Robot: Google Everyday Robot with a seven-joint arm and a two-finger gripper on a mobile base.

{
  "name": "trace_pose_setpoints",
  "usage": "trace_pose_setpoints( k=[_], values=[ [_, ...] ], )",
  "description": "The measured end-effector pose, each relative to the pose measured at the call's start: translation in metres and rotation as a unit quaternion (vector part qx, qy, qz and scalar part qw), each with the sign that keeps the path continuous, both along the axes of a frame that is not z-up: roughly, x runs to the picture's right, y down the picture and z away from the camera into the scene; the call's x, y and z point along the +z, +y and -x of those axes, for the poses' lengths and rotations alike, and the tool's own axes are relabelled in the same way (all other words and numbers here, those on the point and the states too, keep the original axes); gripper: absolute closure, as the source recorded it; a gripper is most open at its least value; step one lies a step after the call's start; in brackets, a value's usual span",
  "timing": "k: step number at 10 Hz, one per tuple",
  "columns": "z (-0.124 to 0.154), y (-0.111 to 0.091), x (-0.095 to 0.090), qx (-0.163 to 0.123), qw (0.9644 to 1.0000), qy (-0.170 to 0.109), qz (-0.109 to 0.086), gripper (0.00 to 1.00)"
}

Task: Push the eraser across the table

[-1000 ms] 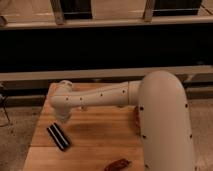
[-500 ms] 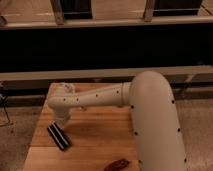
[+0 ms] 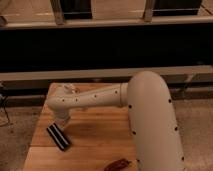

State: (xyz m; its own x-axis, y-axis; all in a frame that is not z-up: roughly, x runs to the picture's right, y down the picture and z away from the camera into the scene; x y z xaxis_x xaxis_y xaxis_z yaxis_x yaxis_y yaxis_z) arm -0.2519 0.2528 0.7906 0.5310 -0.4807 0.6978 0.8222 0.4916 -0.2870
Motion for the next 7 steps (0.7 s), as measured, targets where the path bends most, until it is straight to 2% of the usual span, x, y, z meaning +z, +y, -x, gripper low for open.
trace_pose_setpoints(
  k=[4,7],
  values=[
    [0.0019,0.0054,-0.0010,-0.009,0.9999,0.001,0.007,0.56],
    [0.0008,0.0104,-0.0020,0.000,0.9999,0.004,0.010,0.26]
  ],
)
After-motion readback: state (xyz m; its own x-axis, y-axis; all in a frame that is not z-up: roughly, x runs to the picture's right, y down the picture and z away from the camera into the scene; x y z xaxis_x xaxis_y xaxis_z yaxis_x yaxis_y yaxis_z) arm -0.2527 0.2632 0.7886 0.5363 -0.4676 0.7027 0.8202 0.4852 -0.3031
